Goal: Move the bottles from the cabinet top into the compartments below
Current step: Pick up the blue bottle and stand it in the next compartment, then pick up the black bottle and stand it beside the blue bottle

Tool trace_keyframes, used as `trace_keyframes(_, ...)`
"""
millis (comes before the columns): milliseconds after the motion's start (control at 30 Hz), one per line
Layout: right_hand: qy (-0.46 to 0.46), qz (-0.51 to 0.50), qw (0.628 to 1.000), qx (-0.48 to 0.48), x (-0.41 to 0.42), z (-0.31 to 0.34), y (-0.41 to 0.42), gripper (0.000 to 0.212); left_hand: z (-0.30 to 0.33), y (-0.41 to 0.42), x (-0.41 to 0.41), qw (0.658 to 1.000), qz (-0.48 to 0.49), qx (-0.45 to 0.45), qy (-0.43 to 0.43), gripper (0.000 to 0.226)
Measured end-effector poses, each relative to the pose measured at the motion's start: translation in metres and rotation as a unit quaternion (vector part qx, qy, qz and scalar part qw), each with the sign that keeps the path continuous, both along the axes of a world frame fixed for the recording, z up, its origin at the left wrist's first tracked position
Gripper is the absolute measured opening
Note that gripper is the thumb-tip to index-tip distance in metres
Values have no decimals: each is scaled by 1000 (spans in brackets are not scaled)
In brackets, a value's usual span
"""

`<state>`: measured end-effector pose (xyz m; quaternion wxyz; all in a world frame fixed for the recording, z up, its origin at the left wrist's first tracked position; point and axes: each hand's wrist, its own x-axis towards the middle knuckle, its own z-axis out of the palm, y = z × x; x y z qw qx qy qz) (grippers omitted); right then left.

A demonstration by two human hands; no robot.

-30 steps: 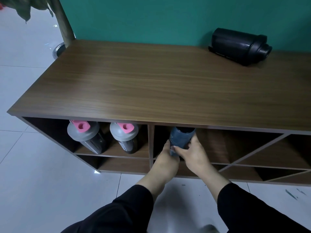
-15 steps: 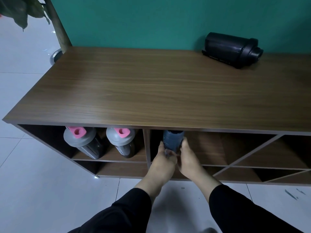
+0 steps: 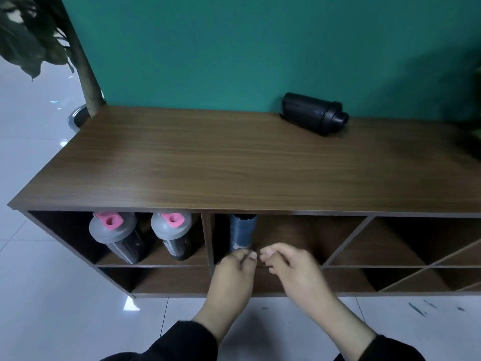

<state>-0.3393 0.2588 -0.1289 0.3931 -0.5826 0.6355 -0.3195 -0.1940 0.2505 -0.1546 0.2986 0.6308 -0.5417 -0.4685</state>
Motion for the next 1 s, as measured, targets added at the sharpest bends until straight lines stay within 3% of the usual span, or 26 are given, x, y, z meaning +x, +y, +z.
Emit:
trace_keyframes(100,-21,-81,992,-93,-27,52,9,20,38,15,4,991,22,-133,-25,25)
trace_keyframes(200,-1,-160,967,-196,-60,94,-9,15,73,8,8,973,43,-225,-3,24)
trace_keyframes(267,27,-185,959,-213,-83,108,-38,11,86,-7,11,964,51,-260,-2,20)
trace_keyframes(367,81,-193,965,-161,-118,100,-93,44,94,-41,17,951,60,-300,-33,15)
trace_keyframes(467,88,-201,971,-98,-138,86,-138,78,94,-78,23,942,34,-305,-134,19)
trace_keyframes(567,98,-229,964,-91,-143,80,-171,96,90,-106,25,926,-18,-294,-235,24)
trace_keyframes(833,129,-206,958,-152,-155,76,-249,121,81,-116,20,886,-49,-323,-330,29)
trace_keyframes(1000,125,-188,962,-153,-163,76,-273,111,79,-117,19,878,-46,-316,-356,32)
